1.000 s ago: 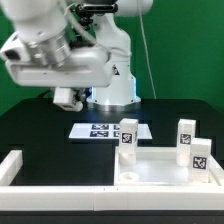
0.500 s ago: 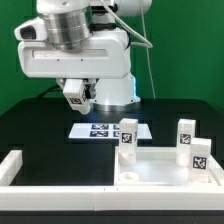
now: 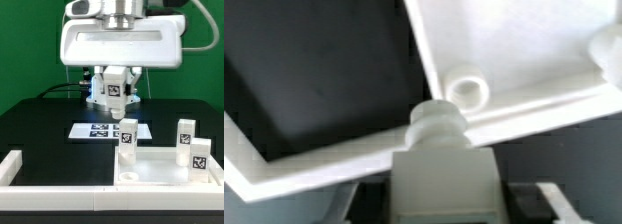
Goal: Assemble square table
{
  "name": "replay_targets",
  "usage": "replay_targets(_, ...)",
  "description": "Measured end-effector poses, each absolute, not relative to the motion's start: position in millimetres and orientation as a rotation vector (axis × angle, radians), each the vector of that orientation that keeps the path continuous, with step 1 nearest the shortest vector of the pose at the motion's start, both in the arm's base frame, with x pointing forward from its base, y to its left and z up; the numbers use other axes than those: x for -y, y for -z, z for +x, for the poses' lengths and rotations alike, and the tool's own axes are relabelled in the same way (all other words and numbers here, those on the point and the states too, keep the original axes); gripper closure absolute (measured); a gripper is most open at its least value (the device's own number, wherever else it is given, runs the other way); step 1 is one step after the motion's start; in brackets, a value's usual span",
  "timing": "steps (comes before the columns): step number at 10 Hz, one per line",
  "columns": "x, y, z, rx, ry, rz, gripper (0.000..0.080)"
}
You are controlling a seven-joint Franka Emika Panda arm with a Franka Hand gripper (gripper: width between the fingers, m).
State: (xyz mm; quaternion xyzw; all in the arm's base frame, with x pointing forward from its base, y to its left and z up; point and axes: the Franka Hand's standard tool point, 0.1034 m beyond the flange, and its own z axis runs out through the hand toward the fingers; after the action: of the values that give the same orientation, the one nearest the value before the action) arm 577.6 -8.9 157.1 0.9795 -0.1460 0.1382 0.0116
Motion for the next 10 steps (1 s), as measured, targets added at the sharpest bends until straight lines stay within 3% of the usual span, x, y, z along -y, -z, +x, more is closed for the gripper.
replay_targets(2,10,-156.2,578,0.427,-0.657,2.998,0.0511)
replay_targets(5,10,-152.5,577,0.419,-0.662,2.993,0.0511)
replay_targets(7,1,-131.9,579,0.390,-0.697,2.966,0.0511)
replay_targets(10,-14,-104.1,612,0.362,-0.740,2.927,0.0511)
